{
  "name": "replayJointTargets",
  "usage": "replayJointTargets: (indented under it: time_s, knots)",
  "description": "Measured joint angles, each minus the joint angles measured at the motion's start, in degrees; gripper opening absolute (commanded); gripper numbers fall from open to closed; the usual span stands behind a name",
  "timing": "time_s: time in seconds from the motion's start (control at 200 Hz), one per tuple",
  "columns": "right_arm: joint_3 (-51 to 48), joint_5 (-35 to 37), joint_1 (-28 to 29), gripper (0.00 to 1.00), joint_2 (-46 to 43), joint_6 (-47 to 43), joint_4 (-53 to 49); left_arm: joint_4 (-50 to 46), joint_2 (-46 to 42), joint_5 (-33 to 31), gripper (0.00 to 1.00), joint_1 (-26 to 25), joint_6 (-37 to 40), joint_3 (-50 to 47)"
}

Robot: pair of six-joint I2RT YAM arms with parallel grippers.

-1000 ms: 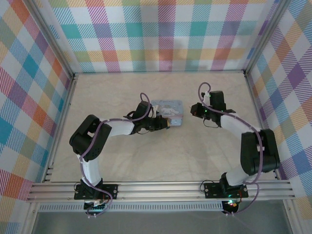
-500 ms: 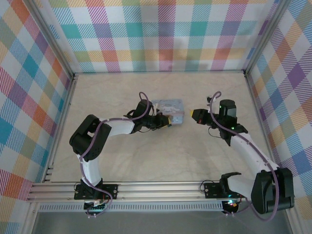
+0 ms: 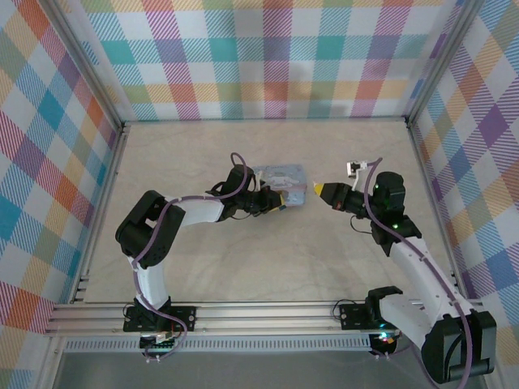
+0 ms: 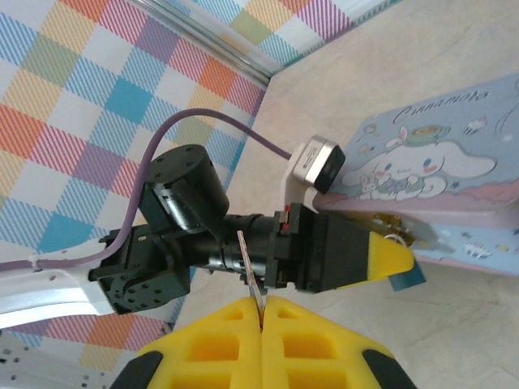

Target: Unlock the padlock with the key

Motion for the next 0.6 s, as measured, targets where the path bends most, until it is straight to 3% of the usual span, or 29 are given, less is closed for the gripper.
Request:
replayJointTargets:
  time_s: [0.6]
  knots:
    - [-11.8, -2.1, 0.0, 0.00, -2.9, 21.4, 6.7, 0.0, 0.0, 0.9, 0.08, 0.5, -1.3, 0.3]
